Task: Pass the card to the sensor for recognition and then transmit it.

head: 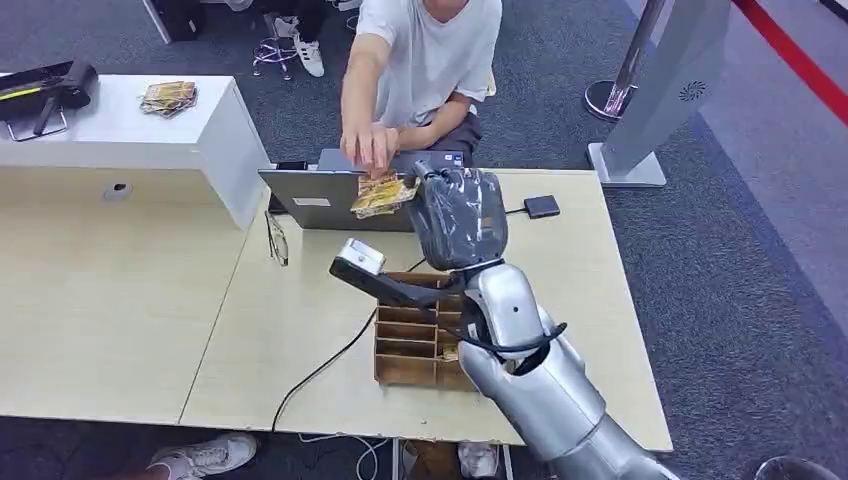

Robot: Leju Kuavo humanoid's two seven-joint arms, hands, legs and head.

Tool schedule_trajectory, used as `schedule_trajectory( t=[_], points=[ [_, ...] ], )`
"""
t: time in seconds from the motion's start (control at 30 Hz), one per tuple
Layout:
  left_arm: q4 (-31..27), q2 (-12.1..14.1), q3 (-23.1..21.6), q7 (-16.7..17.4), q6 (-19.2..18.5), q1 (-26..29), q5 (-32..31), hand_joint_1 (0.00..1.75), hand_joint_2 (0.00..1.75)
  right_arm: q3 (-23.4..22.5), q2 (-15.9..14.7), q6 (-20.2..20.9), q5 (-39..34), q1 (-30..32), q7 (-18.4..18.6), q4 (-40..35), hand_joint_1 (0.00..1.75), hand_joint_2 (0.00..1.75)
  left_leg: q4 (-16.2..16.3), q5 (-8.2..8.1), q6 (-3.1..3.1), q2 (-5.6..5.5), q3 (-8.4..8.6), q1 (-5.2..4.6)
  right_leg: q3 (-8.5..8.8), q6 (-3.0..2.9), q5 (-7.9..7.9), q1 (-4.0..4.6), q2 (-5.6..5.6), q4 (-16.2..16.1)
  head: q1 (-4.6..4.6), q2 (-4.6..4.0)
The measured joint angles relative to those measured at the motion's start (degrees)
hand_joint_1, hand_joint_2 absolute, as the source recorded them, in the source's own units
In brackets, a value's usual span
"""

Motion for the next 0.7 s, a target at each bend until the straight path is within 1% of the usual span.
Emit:
schedule_trajectory(
  t=[0.27,0.43,0.47,0.5,0.53,0.57,0.63,0.67,0.7],
  points=[
    [0.0,-0.02,-0.37,0.06,-0.53,-0.16,-0.17,0.0,0.0,0.02,1.4,2.55,2.07,-2.36,2.99,4.17,1.75,1.75,0.0,0.0,0.0,0.0,0.0,0.01,-0.01,0.0,0.0,0.0,0.0,0.0,0.0,0.0],
    [0.0,-0.02,-0.44,0.09,-0.63,-0.2,-0.17,0.0,0.0,0.09,2.21,3.02,2.23,-3.18,3.15,5.9,1.75,1.75,0.0,0.0,0.0,0.0,0.0,0.01,-0.01,0.0,0.0,0.0,0.0,0.0,0.02,0.0],
    [0.0,-0.02,-0.44,0.09,-0.61,-0.2,-0.17,0.0,0.0,0.11,2.34,3.04,2.25,-3.26,3.15,6.21,1.55,1.75,0.0,0.0,0.0,0.0,-0.01,0.01,-0.01,0.0,0.0,0.0,0.0,0.0,0.02,0.0],
    [0.0,-0.02,-0.44,0.09,-0.61,-0.2,-0.17,0.0,0.0,0.13,2.45,3.04,2.25,-3.31,3.15,6.45,0.14,1.75,0.0,0.0,0.0,0.0,0.0,0.01,-0.01,0.0,0.0,0.0,0.0,0.0,0.0,0.0],
    [0.0,-0.02,-0.46,0.09,-0.61,-0.2,-0.15,0.0,0.0,0.17,2.6,3.08,2.25,-3.37,3.15,6.64,0.03,1.75,0.0,0.0,0.0,0.0,0.0,0.01,-0.01,0.0,0.0,0.0,0.0,0.0,0.02,0.0],
    [0.0,-0.02,-0.46,0.09,-0.61,-0.2,-0.15,0.0,0.0,0.18,2.67,3.12,2.23,-3.41,3.12,6.8,0.0,1.75,0.0,0.0,0.0,0.0,-0.01,0.01,-0.01,0.0,0.0,0.0,0.0,0.0,0.02,0.0],
    [0.0,-0.02,-0.46,0.09,-0.61,-0.2,-0.15,0.0,0.0,0.22,2.82,3.12,2.16,-3.44,3.04,6.99,0.0,1.75,0.0,0.0,0.0,0.0,0.0,0.01,-0.01,0.0,0.0,0.0,0.0,0.0,0.0,0.0],
    [0.0,-0.02,-0.46,0.09,-0.61,-0.2,-0.13,0.0,0.0,0.22,2.9,3.12,2.16,-3.45,3.04,7.1,0.0,0.0,0.0,0.0,0.0,0.0,-0.01,0.01,-0.01,0.0,0.0,0.0,0.0,0.0,0.02,0.0],
    [0.0,-0.02,-0.46,0.07,-0.61,-0.21,-0.07,0.0,0.0,0.24,2.91,3.12,2.14,-3.46,3.04,7.14,0.0,0.0,0.0,0.0,0.0,0.0,0.0,0.01,-0.01,0.0,0.0,0.0,0.0,0.0,0.02,0.0]
  ],
)
